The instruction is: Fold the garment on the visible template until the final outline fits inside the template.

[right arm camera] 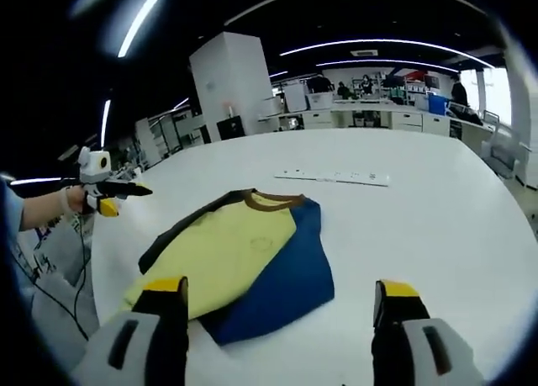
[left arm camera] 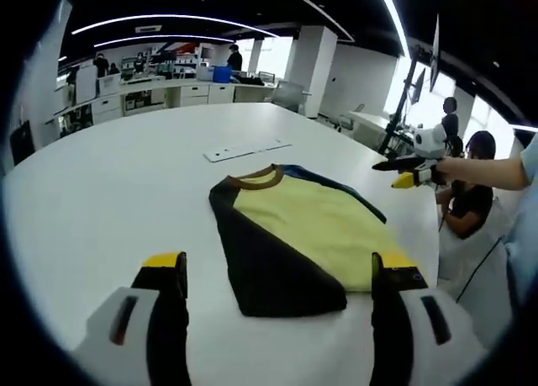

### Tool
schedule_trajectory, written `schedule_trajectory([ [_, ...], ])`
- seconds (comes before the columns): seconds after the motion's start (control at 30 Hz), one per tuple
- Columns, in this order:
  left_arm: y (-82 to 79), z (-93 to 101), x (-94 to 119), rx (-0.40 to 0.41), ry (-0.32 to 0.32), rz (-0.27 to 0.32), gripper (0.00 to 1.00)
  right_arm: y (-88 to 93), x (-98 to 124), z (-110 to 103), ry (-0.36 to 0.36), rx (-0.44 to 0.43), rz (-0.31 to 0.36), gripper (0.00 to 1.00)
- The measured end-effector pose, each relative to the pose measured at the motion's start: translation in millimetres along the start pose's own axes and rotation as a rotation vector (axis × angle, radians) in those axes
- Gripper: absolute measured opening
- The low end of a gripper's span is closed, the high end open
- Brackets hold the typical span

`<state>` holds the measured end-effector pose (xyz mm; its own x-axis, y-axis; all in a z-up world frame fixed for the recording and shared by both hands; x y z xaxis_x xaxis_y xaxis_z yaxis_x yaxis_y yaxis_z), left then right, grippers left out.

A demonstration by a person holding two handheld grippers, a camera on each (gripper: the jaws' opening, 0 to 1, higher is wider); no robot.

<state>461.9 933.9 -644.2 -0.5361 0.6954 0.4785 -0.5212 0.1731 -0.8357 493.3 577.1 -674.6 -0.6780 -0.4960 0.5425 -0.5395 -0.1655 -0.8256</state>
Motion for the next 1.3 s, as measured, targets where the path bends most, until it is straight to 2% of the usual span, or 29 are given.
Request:
schedule_trajectory([
  [0.07,5.5,2.9,6,0.011,-0.005,0.002,0.87,3.5,4,0,0.000,0.002,-0.004,0.89],
  [0.17,11.5,5.9,13,0.020,-0.015,-0.001,0.87,5.9,7,1,-0.005,-0.038,-0.007,0.79],
  [0.33,11.2,10.2,19,0.039,-0.023,0.027,0.86,11.1,4,-6,-0.024,-0.066,-0.016,0.76],
  [0.5,12.2,16.8,18,0.046,-0.016,0.037,0.86,22.0,1,-18,-0.054,-0.102,-0.043,0.64],
  [0.57,12.7,19.1,17,0.048,-0.013,0.041,0.85,27.4,-1,-22,-0.063,-0.128,-0.056,0.60],
  [0.7,13.5,21.4,17,0.056,-0.009,0.050,0.85,40.3,-4,-35,-0.101,-0.226,-0.108,0.43],
  [0.8,16.6,21.7,17,0.057,-0.007,0.039,0.84,51.3,-9,-40,-0.103,-0.276,-0.138,0.41],
  [0.9,17.5,21.7,19,0.063,-0.006,0.044,0.84,61.1,-13,-44,-0.110,-0.349,-0.175,0.29],
  [1.03,17.7,21.5,21,0.074,-0.010,0.055,0.84,70.7,-19,-42,-0.111,-0.347,-0.196,0.24],
  [1.13,19.3,20.5,21,0.081,-0.010,0.060,0.83,71.9,-24,-41,-0.113,-0.364,-0.200,0.16],
  [1.23,21.6,19.6,21,0.095,-0.012,0.067,0.83,70.2,-29,-36,-0.094,-0.391,-0.205,0.00],
  [1.3,23.3,19.8,21,0.101,-0.013,0.071,0.83,66.7,-30,-36,-0.094,-0.409,-0.206,0.00],
])
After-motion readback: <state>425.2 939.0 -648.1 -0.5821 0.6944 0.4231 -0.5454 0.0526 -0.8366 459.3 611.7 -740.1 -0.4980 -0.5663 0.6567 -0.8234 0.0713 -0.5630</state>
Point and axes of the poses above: the point that each gripper's makers call its tool centre point, and the gripper's own axes: x roughly backward along the fingers, z roughly to its right, y roughly out of its underside, the point moved 3 cm from there along x, roughly backward along the fingers, and after that the axes turned 7 degrees about y, right-handed, at the moved point
